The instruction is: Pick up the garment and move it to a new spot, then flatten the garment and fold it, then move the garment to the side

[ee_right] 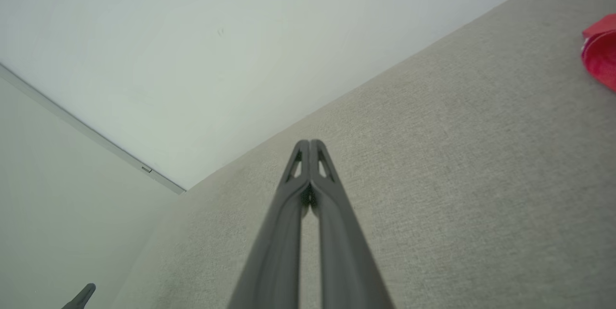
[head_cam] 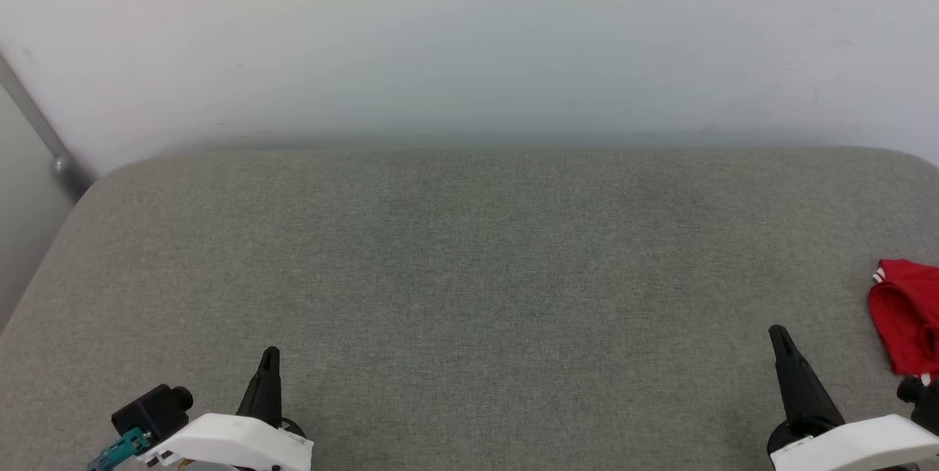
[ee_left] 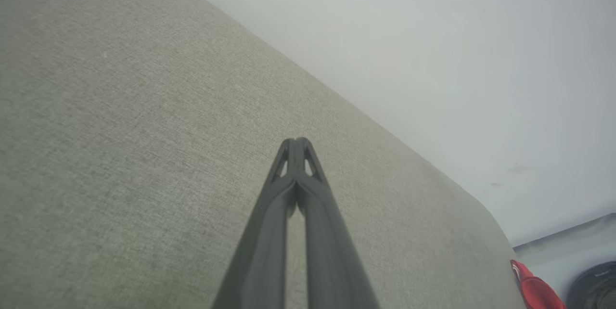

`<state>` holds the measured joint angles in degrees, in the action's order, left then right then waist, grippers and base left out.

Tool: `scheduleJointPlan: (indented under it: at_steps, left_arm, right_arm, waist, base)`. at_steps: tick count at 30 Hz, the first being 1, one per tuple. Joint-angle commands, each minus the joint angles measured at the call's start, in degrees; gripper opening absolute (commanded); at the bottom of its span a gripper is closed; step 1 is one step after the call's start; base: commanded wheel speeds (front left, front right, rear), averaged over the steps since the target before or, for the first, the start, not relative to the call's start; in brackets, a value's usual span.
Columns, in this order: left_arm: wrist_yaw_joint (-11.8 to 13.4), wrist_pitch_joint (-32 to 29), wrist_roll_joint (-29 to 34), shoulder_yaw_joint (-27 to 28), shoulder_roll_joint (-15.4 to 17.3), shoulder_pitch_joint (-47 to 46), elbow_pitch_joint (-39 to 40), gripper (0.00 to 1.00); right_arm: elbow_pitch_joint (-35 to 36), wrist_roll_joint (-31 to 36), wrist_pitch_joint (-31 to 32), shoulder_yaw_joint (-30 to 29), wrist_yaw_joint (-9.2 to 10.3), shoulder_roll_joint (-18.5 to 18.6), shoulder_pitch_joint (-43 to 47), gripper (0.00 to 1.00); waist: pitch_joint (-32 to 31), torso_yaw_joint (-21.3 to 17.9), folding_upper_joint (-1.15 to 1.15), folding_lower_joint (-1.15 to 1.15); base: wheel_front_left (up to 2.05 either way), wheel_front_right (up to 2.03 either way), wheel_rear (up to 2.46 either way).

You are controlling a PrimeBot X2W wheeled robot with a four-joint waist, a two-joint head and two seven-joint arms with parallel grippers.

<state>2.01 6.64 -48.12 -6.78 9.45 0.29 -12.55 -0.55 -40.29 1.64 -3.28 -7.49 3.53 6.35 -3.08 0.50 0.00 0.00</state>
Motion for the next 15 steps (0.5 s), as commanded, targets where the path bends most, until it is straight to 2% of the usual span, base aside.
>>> scheduleJointPlan:
  at_steps: [1,10,15]
  left_arm:
    - [-0.5,-0.5,-1.9,0.9,-0.2,-1.9,0.5,0.0]
    - [-2.3,-3.0,-10.3,3.4,-1.4,-2.9,0.2,0.0]
    - [-3.0,-3.9,-13.3,4.3,-1.9,-3.3,0.0,0.0]
  right_arm:
    - [0.1,-2.4,0.3,-0.1,-0.01,0.5,-2.0,0.0]
    - [-2.6,-12.5,0.9,-0.4,-0.01,0.5,-4.2,0.0]
    - [-3.5,-16.1,1.2,-0.5,-0.01,0.6,-5.0,0.0]
  waist:
    - [0.1,0.0,0.0,0.0]
    - [0.5,-0.1,0.0,0.0]
    - [0.7,-0.1,0.0,0.0]
  base:
    - [0.0,0.0,0.0]
    - [0.0,0.0,0.0]
    - [0.0,0.0,0.0]
